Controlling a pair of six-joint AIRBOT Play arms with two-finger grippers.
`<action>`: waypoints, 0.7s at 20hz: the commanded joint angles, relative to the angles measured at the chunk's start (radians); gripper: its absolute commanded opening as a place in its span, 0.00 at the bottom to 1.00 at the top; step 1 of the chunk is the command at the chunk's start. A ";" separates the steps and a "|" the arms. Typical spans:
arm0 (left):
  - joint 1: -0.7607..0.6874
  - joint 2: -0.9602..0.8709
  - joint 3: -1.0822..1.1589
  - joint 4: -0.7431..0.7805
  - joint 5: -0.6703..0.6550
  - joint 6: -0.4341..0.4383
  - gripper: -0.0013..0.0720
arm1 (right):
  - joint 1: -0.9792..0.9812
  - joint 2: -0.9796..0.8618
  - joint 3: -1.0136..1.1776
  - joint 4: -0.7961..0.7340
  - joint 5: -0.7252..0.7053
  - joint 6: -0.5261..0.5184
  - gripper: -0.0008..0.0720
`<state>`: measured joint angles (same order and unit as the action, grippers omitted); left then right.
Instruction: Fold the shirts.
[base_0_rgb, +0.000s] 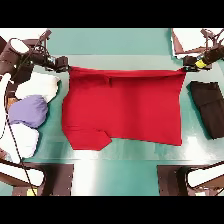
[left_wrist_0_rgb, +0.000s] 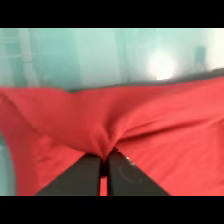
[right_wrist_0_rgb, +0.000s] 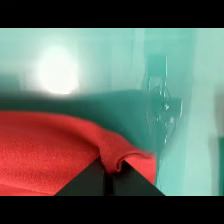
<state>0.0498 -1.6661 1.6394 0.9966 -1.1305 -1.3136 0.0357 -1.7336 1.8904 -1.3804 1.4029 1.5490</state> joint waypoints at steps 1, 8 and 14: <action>0.001 -0.017 -0.026 0.096 -0.109 0.040 0.05 | 0.000 0.015 -0.072 -0.002 0.034 -0.013 0.03; -0.001 -0.016 -0.216 0.091 -0.064 0.039 0.08 | 0.011 0.143 -0.457 0.002 -0.077 0.010 0.04; 0.011 0.078 -0.234 0.130 -0.195 -0.002 0.67 | -0.019 0.261 -0.503 0.053 -0.034 -0.058 0.53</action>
<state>0.0551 -1.6405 1.4319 1.0954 -1.2579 -1.2972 0.0326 -1.5425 1.4273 -1.3560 1.3426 1.5337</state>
